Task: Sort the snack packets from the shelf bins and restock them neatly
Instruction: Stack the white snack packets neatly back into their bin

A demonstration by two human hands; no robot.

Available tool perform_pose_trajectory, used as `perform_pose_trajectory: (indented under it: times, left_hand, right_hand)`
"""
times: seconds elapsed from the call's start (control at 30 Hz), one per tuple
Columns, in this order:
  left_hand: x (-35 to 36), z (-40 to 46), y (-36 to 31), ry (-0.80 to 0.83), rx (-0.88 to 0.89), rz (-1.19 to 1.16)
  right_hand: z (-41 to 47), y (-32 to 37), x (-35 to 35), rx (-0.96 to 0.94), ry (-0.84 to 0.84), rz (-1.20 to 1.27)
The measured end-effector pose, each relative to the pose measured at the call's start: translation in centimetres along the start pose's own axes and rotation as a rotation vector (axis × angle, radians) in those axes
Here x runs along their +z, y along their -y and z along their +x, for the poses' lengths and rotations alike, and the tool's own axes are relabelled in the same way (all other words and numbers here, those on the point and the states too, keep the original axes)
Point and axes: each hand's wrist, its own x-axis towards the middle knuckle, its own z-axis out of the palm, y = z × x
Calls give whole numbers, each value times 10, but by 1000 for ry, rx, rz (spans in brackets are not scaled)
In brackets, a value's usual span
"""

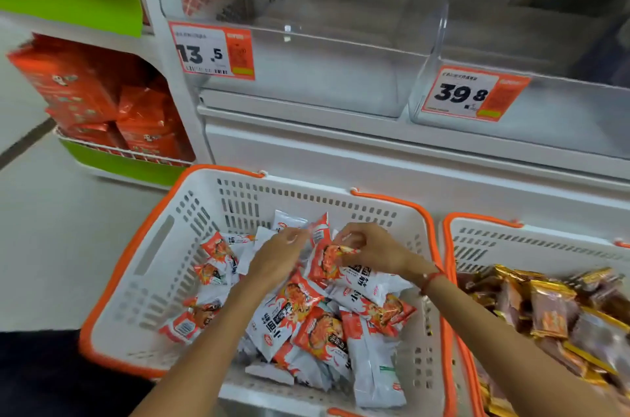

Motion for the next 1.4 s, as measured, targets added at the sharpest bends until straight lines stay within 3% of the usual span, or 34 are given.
perform_pose_trajectory:
  times: [0.07, 0.13, 0.3, 0.4, 0.47, 0.57, 0.67, 0.77, 0.87, 0.93, 1.0, 1.07, 1.1, 1.2, 1.23, 1.3, 1.4]
  left_hand:
    - [-7, -10, -24, 264, 13, -69]
    - [-12, -19, -31, 294, 40, -93]
    - [-12, -40, -29, -172, 246, -281]
    - [-4, -43, -20, -374, 201, -422]
    - [5, -42, -13, -447, 151, -439]
    - [18, -32, -4, -509, 120, -418]
    - [22, -15, 3, -455, 133, -512]
    - [11, 1, 8, -108, -36, -662]
    - [-16, 3, 2, 256, -95, -748]
    - [-31, 1, -12, 405, -16, -596]
    - [-38, -5, -28, 393, 78, -408]
    - [-42, -11, -34, 251, 133, -310]
    - [-44, -13, -32, 179, 134, -309]
    - [-40, -24, -21, 56, 73, -469]
    - [-36, -28, -17, 67, 41, -573]
    - [-31, -35, -10, 136, -39, -814]
    - [-27, -39, 0, 185, -25, -805]
  right_hand:
    - [-17, 18, -2, -14, -19, 163]
    - [-33, 31, -5, -18, -62, 243]
    - [-57, 38, -16, 112, -213, 115]
    - [-60, 37, -21, 293, -67, 371]
    - [-59, 40, -16, 307, -26, 568]
    - [-41, 29, 0, 256, -184, 667]
    - [-20, 21, 9, 229, -368, 582]
    - [-7, 20, 2, 165, -467, 476]
    - [-5, 27, -18, 123, -346, 410]
    - [-4, 38, -26, 87, -240, 402]
    - [-1, 50, -30, 43, -228, 385]
    - [-2, 56, -34, 76, -298, 386]
    - [-3, 52, -35, 124, -353, 273]
    - [-17, 25, -34, 282, -351, -422]
    - [-23, 13, -25, 365, -277, -629]
    - [-41, 4, -1, 323, -256, -863]
    - [-53, -3, 12, 342, -300, -719]
